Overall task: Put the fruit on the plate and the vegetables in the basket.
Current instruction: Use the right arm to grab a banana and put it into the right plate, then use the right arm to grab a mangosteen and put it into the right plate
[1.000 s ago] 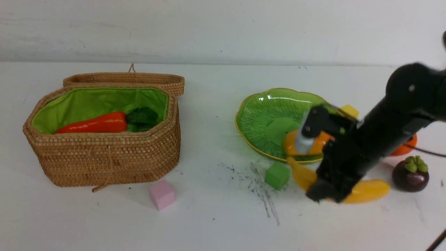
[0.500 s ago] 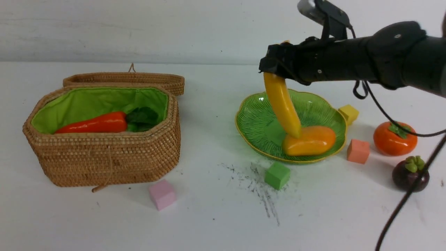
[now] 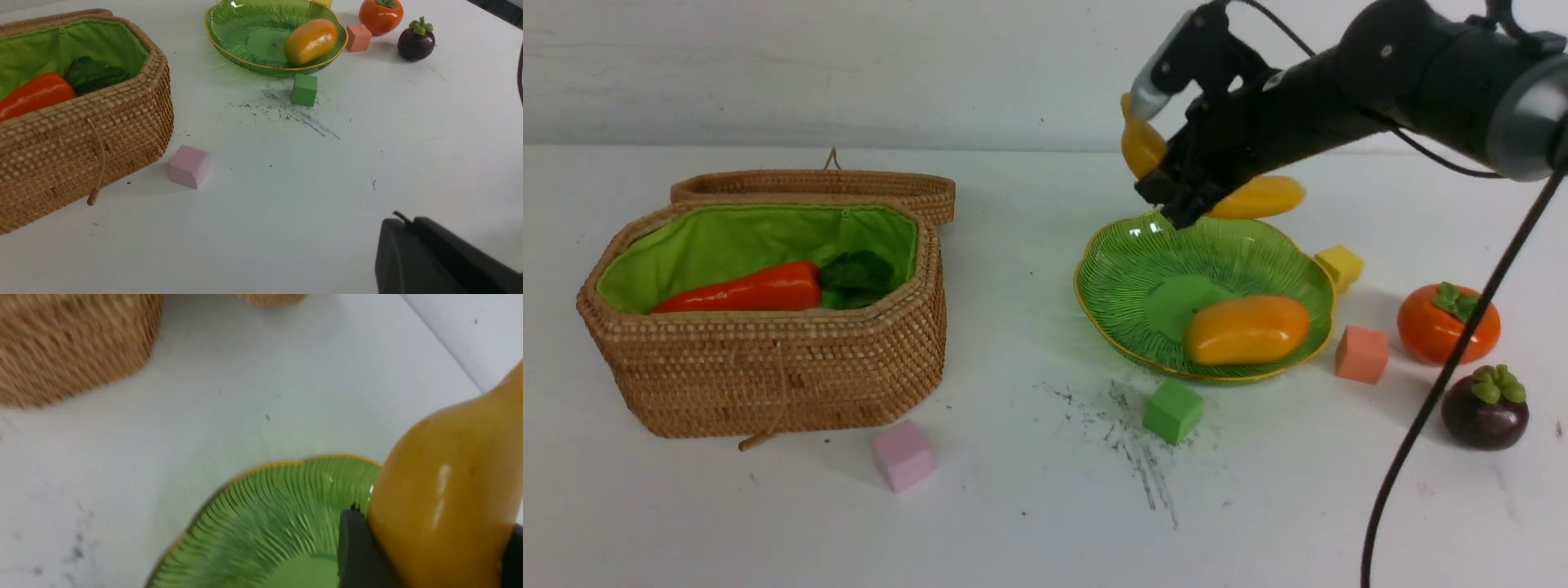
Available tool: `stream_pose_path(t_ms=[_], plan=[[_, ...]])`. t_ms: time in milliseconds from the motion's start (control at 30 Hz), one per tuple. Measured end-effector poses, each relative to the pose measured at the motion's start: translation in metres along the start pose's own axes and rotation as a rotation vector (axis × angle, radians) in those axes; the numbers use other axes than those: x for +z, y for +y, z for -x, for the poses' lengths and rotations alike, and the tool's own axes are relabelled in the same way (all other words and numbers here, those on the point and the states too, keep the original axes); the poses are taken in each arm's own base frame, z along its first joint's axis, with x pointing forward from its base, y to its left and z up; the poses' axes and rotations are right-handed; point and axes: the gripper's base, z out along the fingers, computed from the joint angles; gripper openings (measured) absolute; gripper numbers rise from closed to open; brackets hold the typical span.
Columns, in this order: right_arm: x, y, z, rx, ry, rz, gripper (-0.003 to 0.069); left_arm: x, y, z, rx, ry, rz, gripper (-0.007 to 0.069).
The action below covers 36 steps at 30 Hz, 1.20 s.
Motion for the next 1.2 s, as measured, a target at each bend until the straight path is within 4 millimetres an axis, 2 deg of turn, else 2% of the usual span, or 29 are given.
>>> stream_pose_path(t_ms=[100,133,233,367,433,567,633,700,800,900,1000,1067,1100,1133,1167,1200], plan=[[0.015,0.0,-0.013,-0.05,0.063,-0.016,0.0326,0.0,0.0,0.0,0.0,0.0,0.0,0.0017],[0.027,0.001,-0.022,-0.055,0.091,-0.02,0.0326,0.0,0.0,0.0,0.0,0.0,0.0,0.0018],[0.038,0.002,-0.029,-0.044,0.103,-0.03,0.0326,0.0,0.0,0.0,0.0,-0.001,0.0,0.0018],[0.042,0.003,-0.03,-0.01,0.093,-0.029,0.0332,0.0,0.0,0.0,0.001,0.0,0.003,0.002],[0.042,0.003,-0.029,0.003,0.086,-0.026,0.0372,0.0,0.0,0.0,0.003,0.001,0.005,0.002],[0.042,0.004,-0.029,0.046,0.083,-0.025,0.0531,0.0,0.001,0.0,0.004,0.001,0.007,0.002],[0.041,0.004,-0.029,0.083,0.084,-0.022,0.0586,0.0,0.001,0.0,0.006,0.003,0.009,0.0021],[0.037,0.004,-0.027,0.119,0.086,-0.015,0.0614,0.0,0.001,0.0,0.007,0.004,0.011,0.0022],[0.024,0.003,-0.02,0.17,0.086,-0.004,0.0614,0.0,0.001,0.0,0.007,0.004,0.011,0.0023],[-0.009,0.002,-0.003,0.285,0.087,0.023,0.0559,0.0,0.001,0.0,0.007,0.004,0.011,0.0025],[-0.064,0.003,0.013,0.468,0.127,0.054,0.0417,0.0,0.001,0.001,0.021,-0.014,0.009,0.0027],[-0.096,0.001,0.015,0.529,0.166,0.052,0.0317,0.0,0.0,0.003,0.03,-0.036,-0.001,0.0028],[-0.111,-0.004,0.012,0.568,0.193,0.034,0.0237,0.0,-0.001,0.005,0.037,-0.053,-0.013,0.0028],[-0.121,-0.007,0.007,0.595,0.217,0.019,0.0181,0.0,-0.002,0.006,0.045,-0.064,-0.023,0.0029],[-0.123,-0.007,0.007,0.592,0.222,0.019,0.0181,0.0,-0.002,0.006,0.045,-0.065,-0.022,0.0029],[-0.134,-0.014,-0.002,0.65,0.267,0.0,0.0101,0.0,-0.003,0.007,0.056,-0.08,-0.036,0.0029]])
